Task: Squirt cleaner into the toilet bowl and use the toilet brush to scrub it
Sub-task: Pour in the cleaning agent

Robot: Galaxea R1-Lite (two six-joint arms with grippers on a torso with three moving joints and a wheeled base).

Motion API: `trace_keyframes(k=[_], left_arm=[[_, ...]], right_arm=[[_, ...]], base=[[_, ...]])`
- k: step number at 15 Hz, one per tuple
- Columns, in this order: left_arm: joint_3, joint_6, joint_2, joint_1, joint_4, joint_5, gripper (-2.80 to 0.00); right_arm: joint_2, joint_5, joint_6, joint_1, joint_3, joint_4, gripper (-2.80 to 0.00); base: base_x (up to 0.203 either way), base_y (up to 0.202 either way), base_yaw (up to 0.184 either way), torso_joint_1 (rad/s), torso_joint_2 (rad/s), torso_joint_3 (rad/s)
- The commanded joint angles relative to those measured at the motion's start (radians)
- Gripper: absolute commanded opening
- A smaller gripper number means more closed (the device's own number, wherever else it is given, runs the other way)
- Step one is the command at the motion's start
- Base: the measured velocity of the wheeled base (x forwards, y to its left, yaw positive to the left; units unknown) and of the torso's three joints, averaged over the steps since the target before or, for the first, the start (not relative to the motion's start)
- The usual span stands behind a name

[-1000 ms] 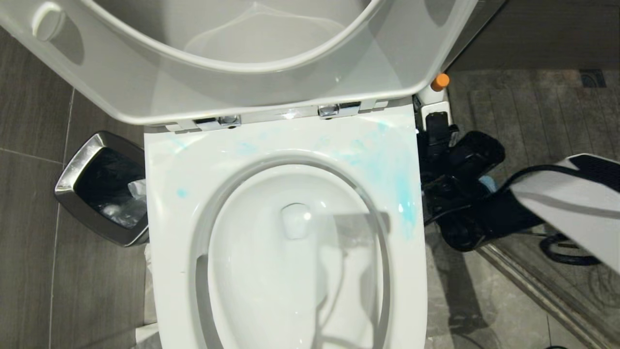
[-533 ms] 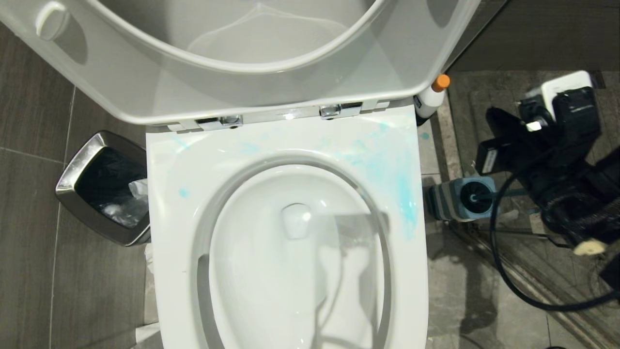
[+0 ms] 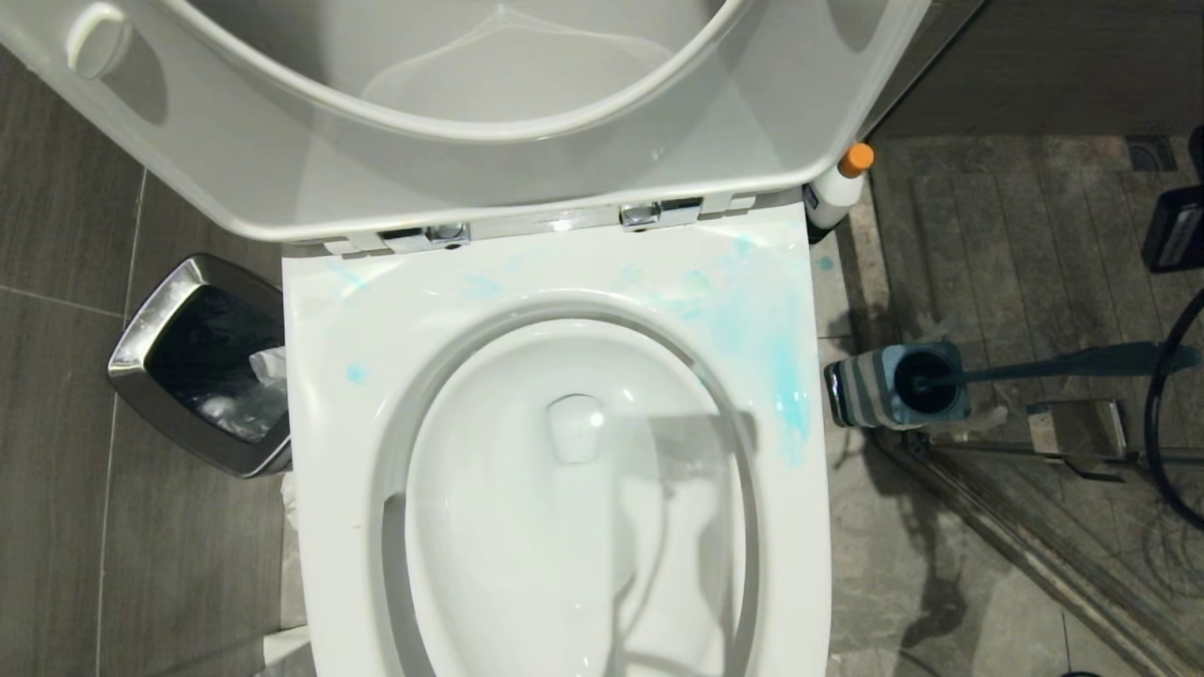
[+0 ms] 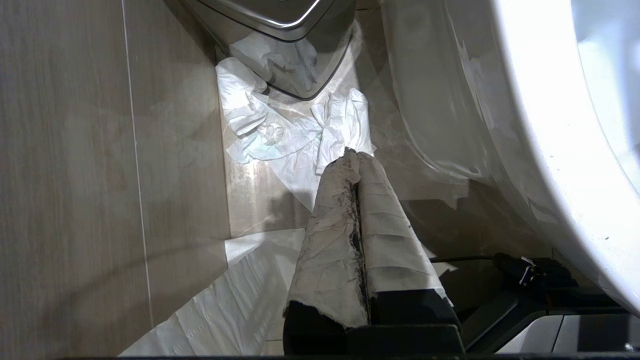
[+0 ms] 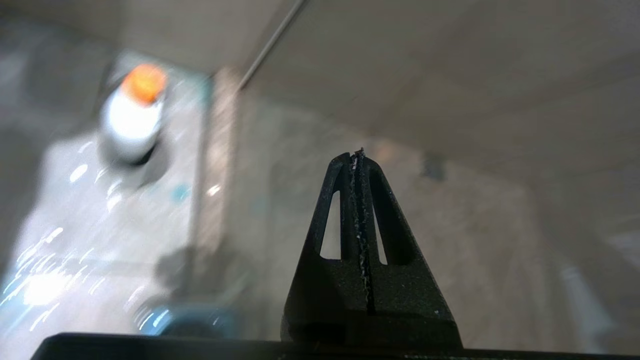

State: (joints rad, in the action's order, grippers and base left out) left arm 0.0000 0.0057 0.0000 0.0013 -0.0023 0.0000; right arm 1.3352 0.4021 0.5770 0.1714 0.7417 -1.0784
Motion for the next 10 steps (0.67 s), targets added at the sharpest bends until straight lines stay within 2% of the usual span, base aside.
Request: trace_keyframes(k=[1,2,3,6,8,10], left_arm=[[0.0,0.0,0.0,0.0,-0.001,0.0,-2.8],[0.0,0.0,0.0,0.0,-0.001,0.0,-2.8],[0.0,0.0,0.0,0.0,-0.001,0.0,-2.8],[0.0,0.0,0.0,0.0,-0.001,0.0,-2.8],[0.0,0.0,0.0,0.0,-0.001,0.0,-2.8],[0.0,0.0,0.002,0.0,0.0,0.0,-2.8]], right_arm=[[-0.046,-0.015,-0.004,-0.026,0.071,0.065,-2.8],[-0.085,-0.02,-0.031,-0.028,0.075,0.136,-2.8],[-0.141,-0.031,-0.077,-0.029,0.076,0.262,-2.8],[-0.343,-0.155,-0.219,-0.029,0.054,0.624,-2.8],[-0.438,-0.199,-0.284,-0.03,-0.06,0.685,-2.8],[-0.525,-0.245,-0.301,-0.032,-0.213,0.687,-2.8]], base=[[0.0,0.0,0.0,0.0,0.0,0.0],[0.0,0.0,0.0,0.0,0.0,0.0],[0.0,0.0,0.0,0.0,0.0,0.0],[0.0,0.0,0.0,0.0,0.0,0.0],[0.0,0.0,0.0,0.0,0.0,0.0],[0.0,0.0,0.0,0.0,0.0,0.0]])
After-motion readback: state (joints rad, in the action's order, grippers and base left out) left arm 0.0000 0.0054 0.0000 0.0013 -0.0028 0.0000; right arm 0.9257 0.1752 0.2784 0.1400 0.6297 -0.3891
